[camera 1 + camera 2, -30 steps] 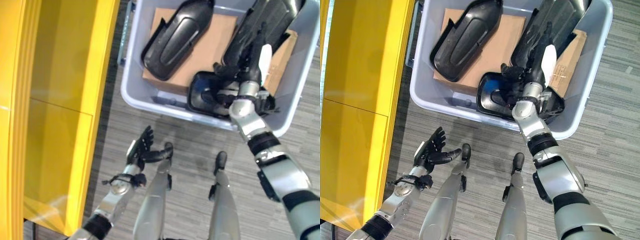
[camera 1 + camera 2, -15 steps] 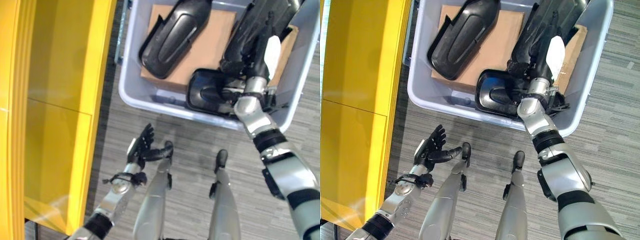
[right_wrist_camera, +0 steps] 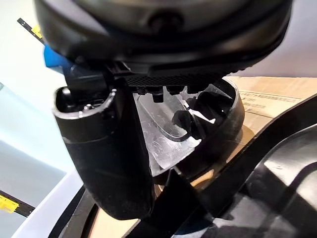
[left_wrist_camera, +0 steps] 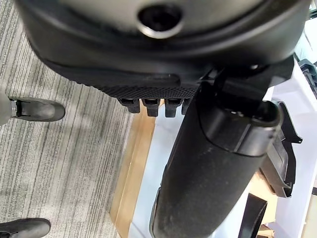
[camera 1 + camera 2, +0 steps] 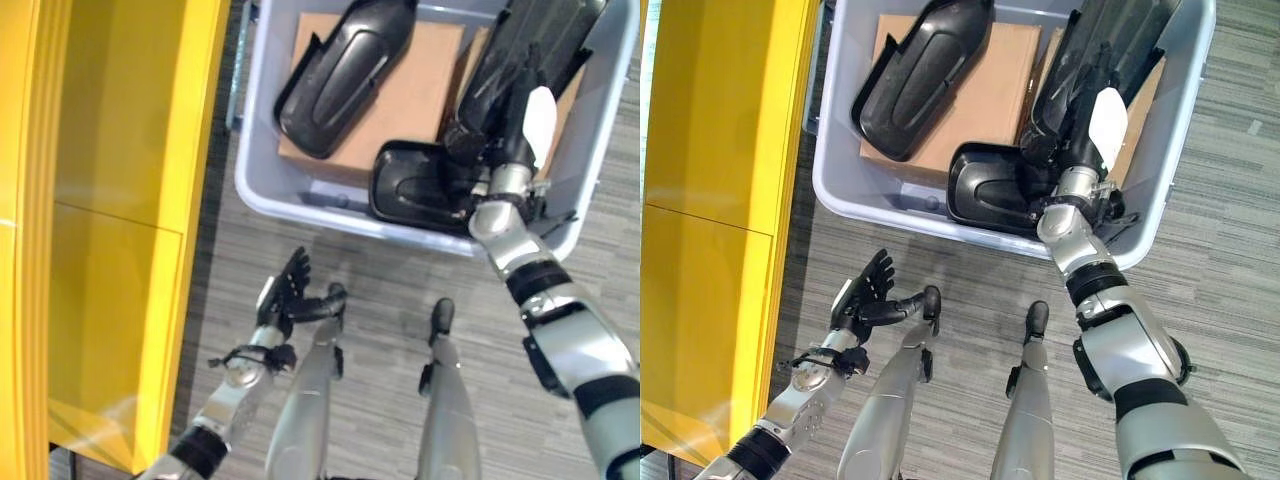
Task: Move parts from the plastic box to the shelf.
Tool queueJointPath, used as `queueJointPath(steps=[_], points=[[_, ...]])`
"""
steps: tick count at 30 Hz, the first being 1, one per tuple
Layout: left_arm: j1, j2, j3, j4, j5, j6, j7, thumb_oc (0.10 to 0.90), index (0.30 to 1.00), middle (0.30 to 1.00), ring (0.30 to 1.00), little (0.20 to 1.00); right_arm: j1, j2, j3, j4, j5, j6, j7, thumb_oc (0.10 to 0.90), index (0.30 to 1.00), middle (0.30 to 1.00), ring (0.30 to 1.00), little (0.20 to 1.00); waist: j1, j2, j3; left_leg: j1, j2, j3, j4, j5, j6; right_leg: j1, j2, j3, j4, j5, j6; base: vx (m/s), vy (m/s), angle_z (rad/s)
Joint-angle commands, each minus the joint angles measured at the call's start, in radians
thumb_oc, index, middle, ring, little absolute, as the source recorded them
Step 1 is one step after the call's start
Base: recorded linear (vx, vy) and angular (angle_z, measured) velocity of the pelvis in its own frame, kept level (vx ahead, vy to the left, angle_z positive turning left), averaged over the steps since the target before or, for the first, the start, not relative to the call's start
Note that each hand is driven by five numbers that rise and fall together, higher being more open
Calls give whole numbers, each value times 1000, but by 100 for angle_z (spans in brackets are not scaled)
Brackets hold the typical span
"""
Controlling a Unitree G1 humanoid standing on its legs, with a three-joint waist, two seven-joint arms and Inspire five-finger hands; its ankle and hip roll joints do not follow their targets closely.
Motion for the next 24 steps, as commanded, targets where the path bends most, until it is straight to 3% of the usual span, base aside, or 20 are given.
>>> queueJointPath(steps=[1,13,24], points=[[6,3,7,-103,28,-76,-6,900,1000,1000,1000,1000,14,-126,65,38,-93,40,0,900,1000,1000,1000,1000,1,18,6,31,-8,27,114,-144,8,2,29,43,112,-75,-31,0,0,0],[22,7,36,-99,36,-84,-11,900,1000,1000,1000,1000,140,-180,82,-126,-245,67,27,900,1000,1000,1000,1000,-24,2,9,33,-4,26,118,-145,5,2,30,44,116,-75,-31,0,0,0],[32,13,52,-97,37,-85,-15,900,1000,1000,1000,1000,167,-230,52,-169,-290,80,16,900,1000,1000,1000,1000,-30,-4,3,26,-3,24,115,-139,5,-7,30,44,118,-73,-32,0,0,0]])
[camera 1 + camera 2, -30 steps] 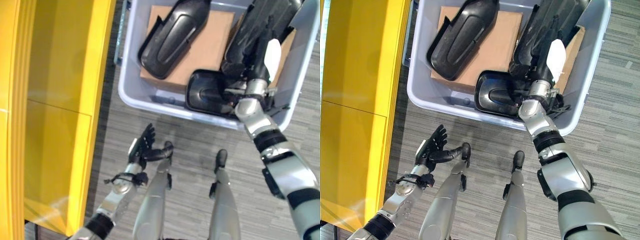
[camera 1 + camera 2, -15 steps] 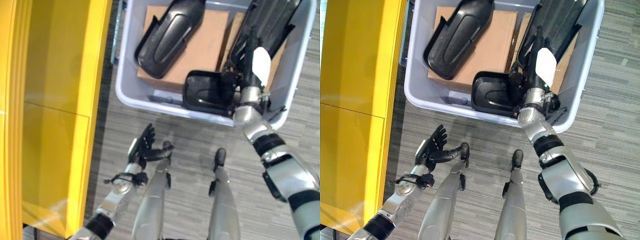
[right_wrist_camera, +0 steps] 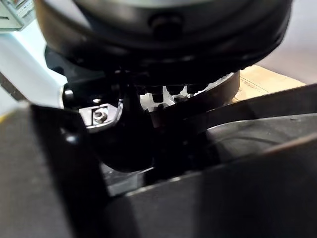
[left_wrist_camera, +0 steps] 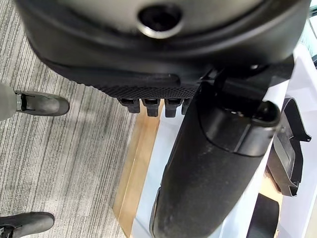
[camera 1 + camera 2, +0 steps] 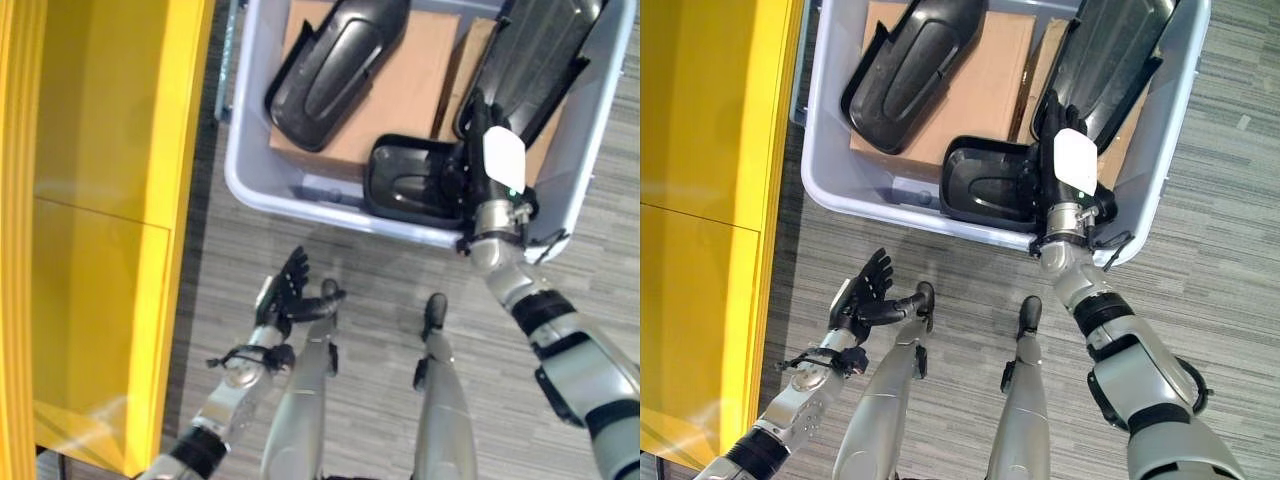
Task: Move parts from the plastic box to the shelf.
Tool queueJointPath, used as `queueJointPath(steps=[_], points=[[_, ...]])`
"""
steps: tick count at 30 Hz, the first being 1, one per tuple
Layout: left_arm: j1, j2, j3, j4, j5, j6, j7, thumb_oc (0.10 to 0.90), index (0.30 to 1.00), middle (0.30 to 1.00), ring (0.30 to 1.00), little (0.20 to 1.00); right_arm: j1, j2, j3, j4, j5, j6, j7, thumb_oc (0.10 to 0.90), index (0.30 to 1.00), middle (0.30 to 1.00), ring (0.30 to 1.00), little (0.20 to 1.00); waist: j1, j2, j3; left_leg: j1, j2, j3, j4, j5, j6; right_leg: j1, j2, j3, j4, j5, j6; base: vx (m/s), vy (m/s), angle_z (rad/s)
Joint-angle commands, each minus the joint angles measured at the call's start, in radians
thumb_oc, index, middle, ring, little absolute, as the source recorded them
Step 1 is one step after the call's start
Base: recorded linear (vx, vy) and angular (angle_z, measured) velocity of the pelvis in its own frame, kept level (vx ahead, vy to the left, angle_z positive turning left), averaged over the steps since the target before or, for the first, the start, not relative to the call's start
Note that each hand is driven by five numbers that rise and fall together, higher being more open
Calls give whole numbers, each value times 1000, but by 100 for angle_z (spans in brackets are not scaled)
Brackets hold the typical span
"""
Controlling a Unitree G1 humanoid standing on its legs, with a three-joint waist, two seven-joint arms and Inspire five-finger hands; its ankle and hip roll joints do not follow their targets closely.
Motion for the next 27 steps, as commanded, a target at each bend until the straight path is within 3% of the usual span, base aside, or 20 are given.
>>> queueJointPath(steps=[1,11,25,26,27], points=[[29,12,36,-99,32,-81,-13,900,1000,1000,1000,1000,-2,-166,-37,-8,-16,33,-41,900,1000,1000,1000,1000,-20,28,-16,32,-3,23,108,-135,0,0,31,41,107,-65,-26,0,0,0],[32,12,40,-99,34,-79,-16,900,1000,1000,1000,1000,-34,-196,-38,43,3,37,-43,900,1000,1000,1000,1000,-17,30,-19,35,-3,23,99,-131,-2,2,32,39,104,-64,-26,0,0,0],[19,16,25,-93,26,-79,-13,900,1000,1000,1000,1000,-148,-174,3,260,95,31,-35,900,1000,1000,1000,1000,0,45,-14,36,-6,20,98,-127,-1,0,30,36,110,-64,-27,0,0,0],[16,17,18,-92,22,-79,-16,900,1000,1000,1000,1000,-166,-168,14,303,115,29,-21,822,890,890,890,890,4,49,-11,40,-7,19,101,-130,-1,4,31,36,113,-68,-27,0,0,0],[15,17,19,-92,22,-79,-16,900,1000,1000,1000,1000,-167,-168,15,304,115,29,-21,608,591,591,591,591,4,49,-11,39,-7,19,101,-130,-1,4,31,36,113,-68,-27,0,0,0]])
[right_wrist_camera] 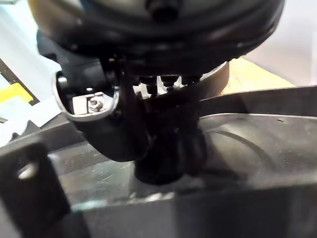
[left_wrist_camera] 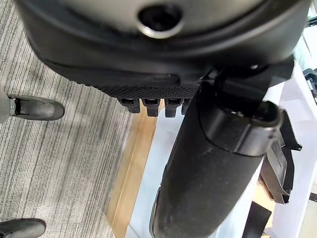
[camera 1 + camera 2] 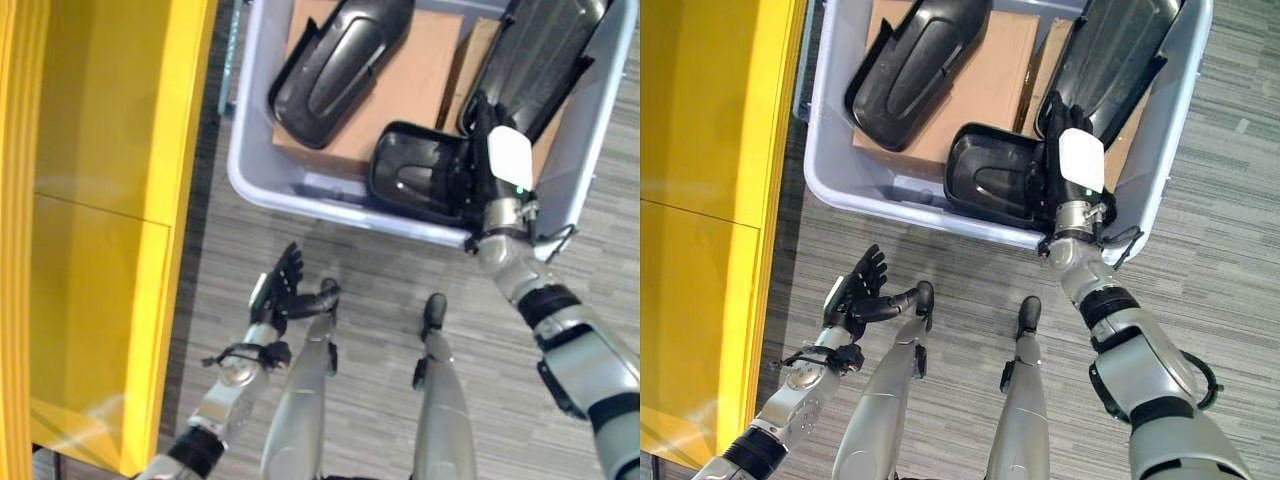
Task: Move parts from the plastic box to the shelf.
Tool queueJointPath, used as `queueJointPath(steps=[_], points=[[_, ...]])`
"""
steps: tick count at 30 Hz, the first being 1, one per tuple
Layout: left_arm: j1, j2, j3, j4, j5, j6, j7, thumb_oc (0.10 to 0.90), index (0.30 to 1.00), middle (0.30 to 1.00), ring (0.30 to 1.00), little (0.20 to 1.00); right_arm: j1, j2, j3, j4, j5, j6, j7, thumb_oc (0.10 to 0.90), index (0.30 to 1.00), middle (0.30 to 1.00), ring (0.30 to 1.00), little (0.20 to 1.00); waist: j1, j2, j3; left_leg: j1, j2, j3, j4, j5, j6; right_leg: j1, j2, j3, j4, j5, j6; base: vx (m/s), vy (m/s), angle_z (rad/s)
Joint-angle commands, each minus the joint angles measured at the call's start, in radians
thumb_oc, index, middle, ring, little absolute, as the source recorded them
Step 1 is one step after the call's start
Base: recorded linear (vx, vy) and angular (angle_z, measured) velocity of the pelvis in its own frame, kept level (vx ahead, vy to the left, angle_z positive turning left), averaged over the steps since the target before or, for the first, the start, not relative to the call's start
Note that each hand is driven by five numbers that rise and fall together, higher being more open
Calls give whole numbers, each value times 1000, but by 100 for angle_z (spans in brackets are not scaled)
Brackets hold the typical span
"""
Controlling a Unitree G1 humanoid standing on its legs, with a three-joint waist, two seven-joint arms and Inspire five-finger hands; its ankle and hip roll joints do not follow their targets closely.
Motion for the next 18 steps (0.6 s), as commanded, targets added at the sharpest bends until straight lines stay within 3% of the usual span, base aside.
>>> queueJointPath(steps=[1,2,11,18], points=[[13,16,-4,-92,20,-70,-14,900,1000,1000,1000,1000,-95,-160,-28,146,86,57,-19,571,539,539,539,539,1,51,-11,38,-6,21,102,-135,-2,3,32,36,110,-68,-26,0,0,0],[7,17,-12,-92,16,-68,-17,900,1000,1000,1000,1000,-117,-156,-6,201,100,58,10,400,300,300,300,300,7,57,-13,38,-7,21,100,-133,-3,2,32,34,110,-68,-26,0,0,0],[1,12,-26,-88,14,-66,-25,900,1000,1000,1000,1000,-136,-166,-5,295,151,53,41,400,300,300,300,300,23,74,-19,43,-12,18,90,-127,-2,8,30,26,107,-69,-25,0,0,0],[-7,5,-25,-76,22,-62,-18,900,1000,1000,1000,1000,-106,-162,-38,287,196,46,38,400,300,300,300,300,20,68,-16,48,-10,16,92,-128,-2,12,33,25,113,-72,-27,0,0,0]])
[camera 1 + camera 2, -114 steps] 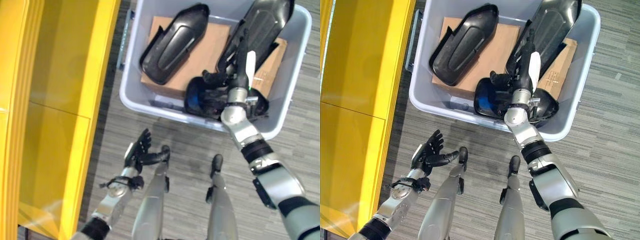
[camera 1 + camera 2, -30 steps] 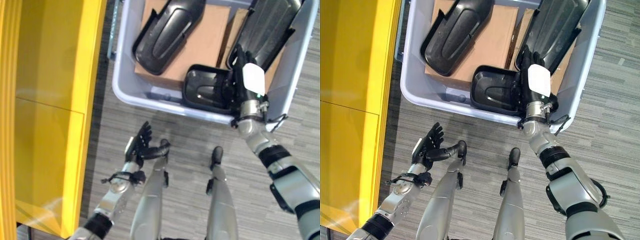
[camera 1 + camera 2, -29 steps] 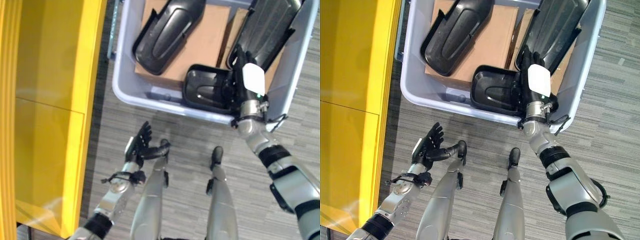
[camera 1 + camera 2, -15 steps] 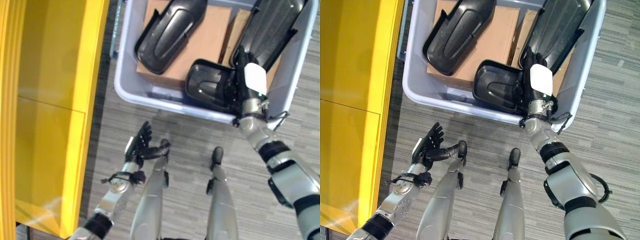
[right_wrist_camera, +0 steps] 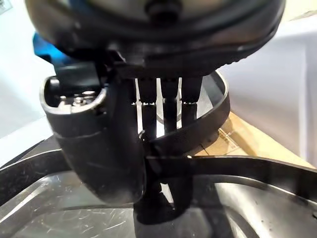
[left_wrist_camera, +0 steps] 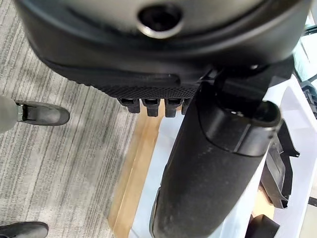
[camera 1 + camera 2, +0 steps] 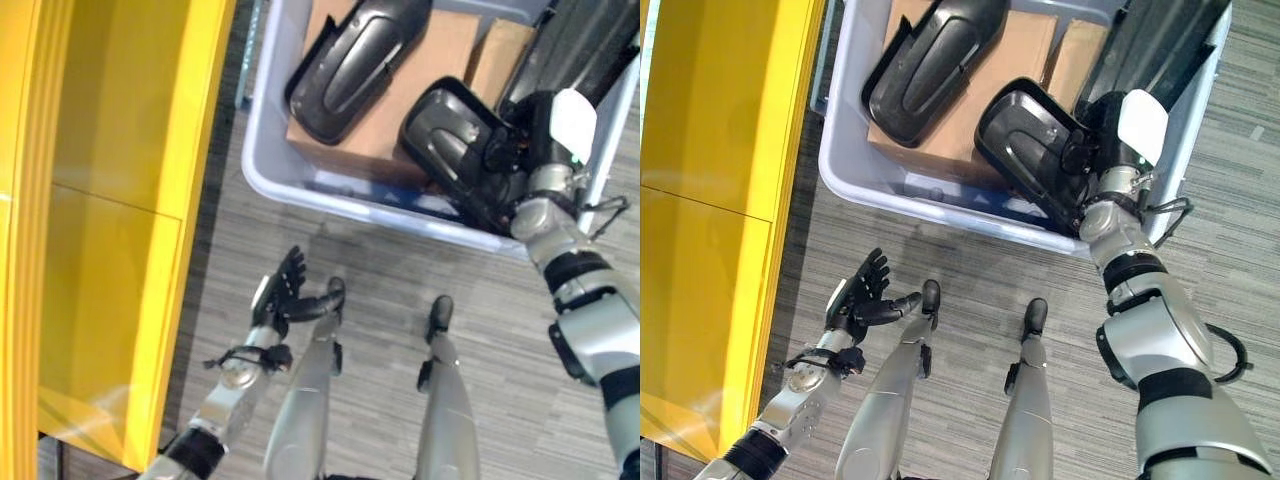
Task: Move parts from the plastic box to the shelf.
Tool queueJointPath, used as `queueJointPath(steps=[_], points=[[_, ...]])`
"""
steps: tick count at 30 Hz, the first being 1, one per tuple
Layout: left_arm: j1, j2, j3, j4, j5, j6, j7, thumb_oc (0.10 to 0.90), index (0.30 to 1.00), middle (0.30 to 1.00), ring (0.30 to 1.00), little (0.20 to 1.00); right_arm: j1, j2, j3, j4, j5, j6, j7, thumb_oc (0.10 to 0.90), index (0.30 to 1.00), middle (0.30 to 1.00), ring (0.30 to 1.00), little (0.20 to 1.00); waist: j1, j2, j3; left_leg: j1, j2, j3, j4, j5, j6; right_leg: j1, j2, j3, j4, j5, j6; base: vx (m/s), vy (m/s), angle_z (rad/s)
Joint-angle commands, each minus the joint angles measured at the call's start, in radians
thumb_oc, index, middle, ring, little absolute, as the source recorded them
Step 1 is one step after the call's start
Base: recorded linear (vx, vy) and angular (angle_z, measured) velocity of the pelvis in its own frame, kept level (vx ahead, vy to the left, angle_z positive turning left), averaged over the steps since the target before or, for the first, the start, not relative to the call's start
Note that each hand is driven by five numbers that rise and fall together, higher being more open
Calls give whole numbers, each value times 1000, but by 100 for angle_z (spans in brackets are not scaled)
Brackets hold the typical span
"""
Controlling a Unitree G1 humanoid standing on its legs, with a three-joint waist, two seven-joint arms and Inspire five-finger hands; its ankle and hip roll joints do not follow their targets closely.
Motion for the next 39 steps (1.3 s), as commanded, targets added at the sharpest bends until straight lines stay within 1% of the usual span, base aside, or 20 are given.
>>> queueJointPath(steps=[1,5,7,11,14,16,17,18,25,28,30,39], points=[[-3,5,-10,-77,24,-63,-12,900,1000,1000,1000,1000,64,-112,-22,57,94,56,16,400,300,300,300,300,-9,48,-16,39,-6,21,110,-150,-1,8,34,23,113,-81,-26,0,0,0],[2,6,-2,-74,25,-61,-10,900,1000,1000,1000,1000,101,-110,-42,17,115,43,7,400,300,300,300,300,-19,38,-17,49,-3,20,107,-149,-1,19,36,21,111,-81,-26,0,0,0],[5,8,5,-71,26,-60,-7,900,1000,1000,1000,1000,130,-107,-49,-28,117,34,-2,400,300,300,300,300,-24,29,-18,58,-1,17,103,-147,-1,28,38,18,108,-80,-27,0,0,0],[17,11,24,-69,28,-57,-4,900,1000,1000,1000,1000,196,-114,-74,-184,110,22,-15,400,300,300,300,300,-39,3,-28,75,4,14,87,-139,-2,50,40,13,91,-72,-28,-15,-17,6],[33,15,40,-71,25,-54,-6,900,1000,1000,1000,1000,258,-128,-106,-333,93,15,-23,400,300,300,300,300,-51,-17,-31,100,8,9,77,-140,-4,80,40,8,75,-69,-27,-17,-17,7],[38,18,43,-72,24,-53,-8,900,1000,1000,1000,1000,278,-130,-118,-375,85,15,-25,400,300,300,300,300,-53,-21,-37,101,8,8,71,-134,-3,80,39,6,70,-64,-27,0,0,0],[50,27,53,-79,22,-50,-13,900,1000,1000,1000,1000,324,-145,-150,-489,55,10,-29,400,300,300,300,300,-59,-34,-47,120,11,3,57,-129,-3,106,37,1,53,-59,-25,0,0,0],[50,27,52,-79,22,-50,-13,900,1000,1000,1000,1000,327,-145,-152,-491,55,11,-29,400,300,300,300,300,-59,-34,-47,122,10,2,56,-129,-3,108,37,0,52,-58,-25,0,0,0],[76,41,75,-82,32,-41,-26,900,1000,1000,1000,1000,440,-155,-225,-709,-19,3,-28,400,300,300,300,300,-63,-66,-87,182,16,-9,14,-113,-4,179,31,-14,-3,-46,-21,0,0,0],[86,46,82,-83,40,-35,-36,900,1000,1000,1000,1000,478,-145,-241,-761,-39,-3,-14,400,300,300,300,300,-60,-78,-105,207,22,-12,0,-108,-4,203,30,-19,-20,-39,-20,5,-5,1],[88,48,80,-84,40,-33,-38,900,1000,1000,1000,1000,485,-139,-244,-769,-37,-5,-10,400,300,300,300,300,-58,-82,-110,215,24,-14,-6,-106,-4,208,29,-20,-24,-37,-20,0,0,0],[99,47,88,-83,40,-23,-51,900,1000,1000,1000,1000,515,-67,-210,-873,-15,-38,53,400,300,300,300,300,-53,-100,-137,232,30,-23,1,-106,-3,232,30,-22,-21,-46,-20,0,0,0]])
